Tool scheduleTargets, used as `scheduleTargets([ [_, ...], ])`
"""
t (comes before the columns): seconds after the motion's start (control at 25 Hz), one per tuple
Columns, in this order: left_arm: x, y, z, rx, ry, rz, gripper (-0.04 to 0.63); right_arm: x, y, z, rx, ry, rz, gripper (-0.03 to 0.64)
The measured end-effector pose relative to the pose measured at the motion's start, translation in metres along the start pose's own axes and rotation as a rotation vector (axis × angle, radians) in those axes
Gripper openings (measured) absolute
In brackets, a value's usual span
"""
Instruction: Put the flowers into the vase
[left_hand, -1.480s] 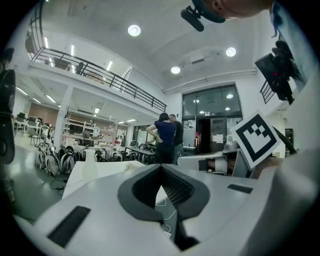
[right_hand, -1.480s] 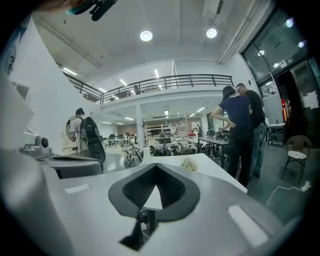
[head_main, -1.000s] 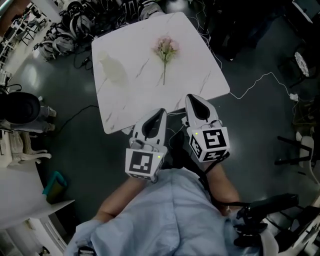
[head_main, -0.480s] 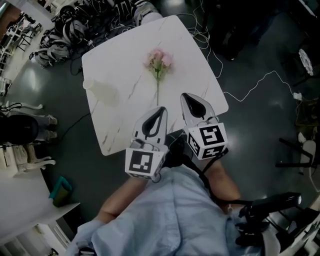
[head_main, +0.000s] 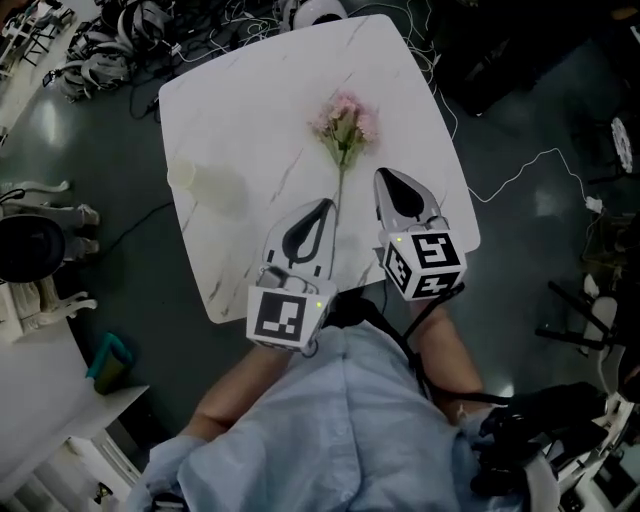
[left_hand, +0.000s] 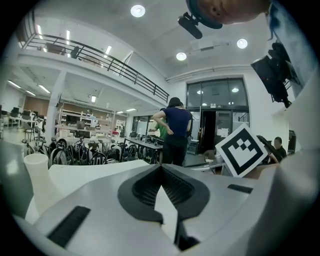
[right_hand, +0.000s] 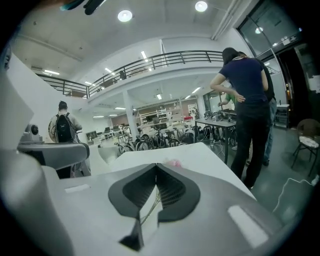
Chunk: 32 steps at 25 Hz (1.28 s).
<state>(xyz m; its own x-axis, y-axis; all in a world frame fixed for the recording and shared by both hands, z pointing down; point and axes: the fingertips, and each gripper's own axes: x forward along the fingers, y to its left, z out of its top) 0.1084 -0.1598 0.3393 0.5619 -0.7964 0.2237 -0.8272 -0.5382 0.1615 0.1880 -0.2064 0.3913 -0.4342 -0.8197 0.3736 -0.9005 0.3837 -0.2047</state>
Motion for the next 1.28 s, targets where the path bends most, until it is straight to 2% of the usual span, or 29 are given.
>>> scheduleTargets([
  [0.24,0.021,0.046,-0.014,-0.067,0.055,-0.013,0.006,0.065,-0.012,-0.014,0.019,0.085,-0.045,0.044],
  [0.48,0.034,0.084,-0.032,-0.129,0.105,-0.007,0.005,0.124,-0.027,-0.026,0.011,0.174,-0.085,0.139],
  [0.72,0.041,0.119,-0.051,-0.19,0.151,0.032,0.005,0.168,-0.041,-0.057,-0.019,0.339,-0.136,0.196],
  [0.88,0.043,0.138,-0.061,-0.215,0.169,0.056,0.006,0.184,-0.053,-0.083,-0.028,0.448,-0.184,0.194],
  [0.96,0.042,0.146,-0.065,-0.228,0.177,0.066,0.006,0.189,-0.056,-0.089,-0.042,0.469,-0.204,0.143],
  [1.12,0.038,0.156,-0.07,-0.242,0.18,0.081,0.005,0.194,-0.056,-0.094,-0.06,0.473,-0.21,0.071],
  [1.28,0.032,0.159,-0.069,-0.241,0.169,0.088,0.005,0.192,-0.057,-0.087,-0.013,0.419,-0.206,0.031],
])
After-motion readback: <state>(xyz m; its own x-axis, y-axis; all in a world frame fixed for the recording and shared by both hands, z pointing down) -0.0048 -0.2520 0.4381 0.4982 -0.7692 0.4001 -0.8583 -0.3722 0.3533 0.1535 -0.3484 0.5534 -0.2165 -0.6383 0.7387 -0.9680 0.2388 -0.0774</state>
